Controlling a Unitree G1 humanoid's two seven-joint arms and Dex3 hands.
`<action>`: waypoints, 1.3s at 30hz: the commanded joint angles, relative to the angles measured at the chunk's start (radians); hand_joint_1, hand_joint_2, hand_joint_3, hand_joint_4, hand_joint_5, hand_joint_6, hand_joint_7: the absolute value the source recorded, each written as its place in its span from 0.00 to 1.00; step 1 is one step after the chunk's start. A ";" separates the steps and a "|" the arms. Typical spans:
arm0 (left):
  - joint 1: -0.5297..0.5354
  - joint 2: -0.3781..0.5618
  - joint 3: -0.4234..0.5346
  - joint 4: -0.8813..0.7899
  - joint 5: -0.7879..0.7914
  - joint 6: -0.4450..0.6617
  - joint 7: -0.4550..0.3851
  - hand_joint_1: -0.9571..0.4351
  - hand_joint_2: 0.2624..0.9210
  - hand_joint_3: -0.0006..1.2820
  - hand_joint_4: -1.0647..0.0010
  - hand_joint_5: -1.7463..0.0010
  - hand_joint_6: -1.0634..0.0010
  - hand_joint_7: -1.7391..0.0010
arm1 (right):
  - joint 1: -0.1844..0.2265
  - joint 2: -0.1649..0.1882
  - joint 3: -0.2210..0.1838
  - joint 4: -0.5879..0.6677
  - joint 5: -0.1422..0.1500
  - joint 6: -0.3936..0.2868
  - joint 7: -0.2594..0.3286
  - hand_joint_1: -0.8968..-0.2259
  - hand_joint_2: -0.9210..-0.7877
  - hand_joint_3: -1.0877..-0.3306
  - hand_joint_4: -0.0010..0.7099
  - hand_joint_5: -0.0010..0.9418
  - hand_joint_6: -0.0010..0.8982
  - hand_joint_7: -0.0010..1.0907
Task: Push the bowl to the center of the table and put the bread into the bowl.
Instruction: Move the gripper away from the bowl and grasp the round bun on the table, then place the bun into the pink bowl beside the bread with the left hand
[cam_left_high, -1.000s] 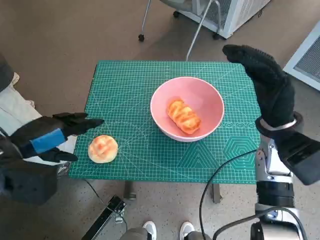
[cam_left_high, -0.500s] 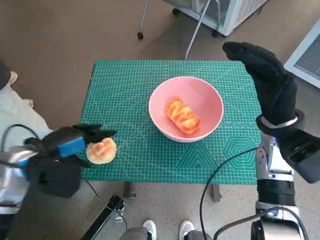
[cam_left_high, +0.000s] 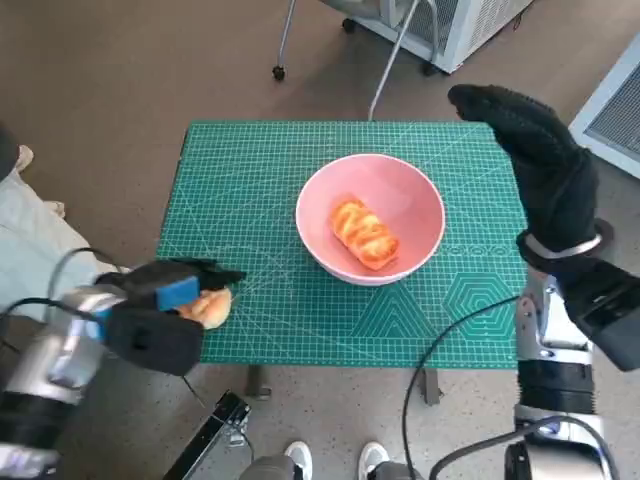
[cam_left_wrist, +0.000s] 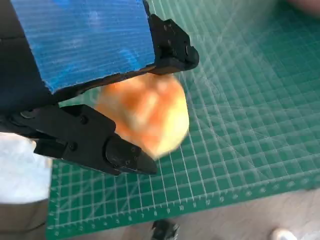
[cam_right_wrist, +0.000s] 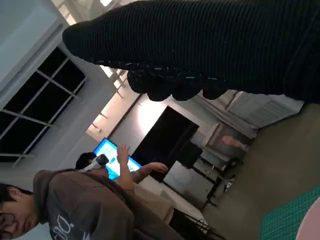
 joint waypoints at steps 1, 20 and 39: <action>-0.019 -0.021 -0.068 0.097 0.083 -0.005 0.039 0.66 0.99 0.06 0.50 0.95 0.48 0.86 | 0.028 -0.008 -0.004 -0.009 -0.019 0.013 -0.008 0.36 0.00 0.42 0.31 0.02 0.00 0.51; -0.075 0.023 0.046 0.053 -0.033 -0.099 0.150 0.69 1.00 0.12 0.46 0.24 0.48 0.30 | 0.032 -0.008 -0.003 -0.021 -0.030 0.024 -0.015 0.36 0.00 0.42 0.31 0.02 0.00 0.51; -0.380 -0.069 0.219 -0.110 -0.134 -0.078 0.281 0.69 1.00 0.10 0.45 0.29 0.45 0.28 | 0.016 0.006 0.002 0.015 -0.001 0.008 0.018 0.37 0.00 0.43 0.32 0.02 0.00 0.51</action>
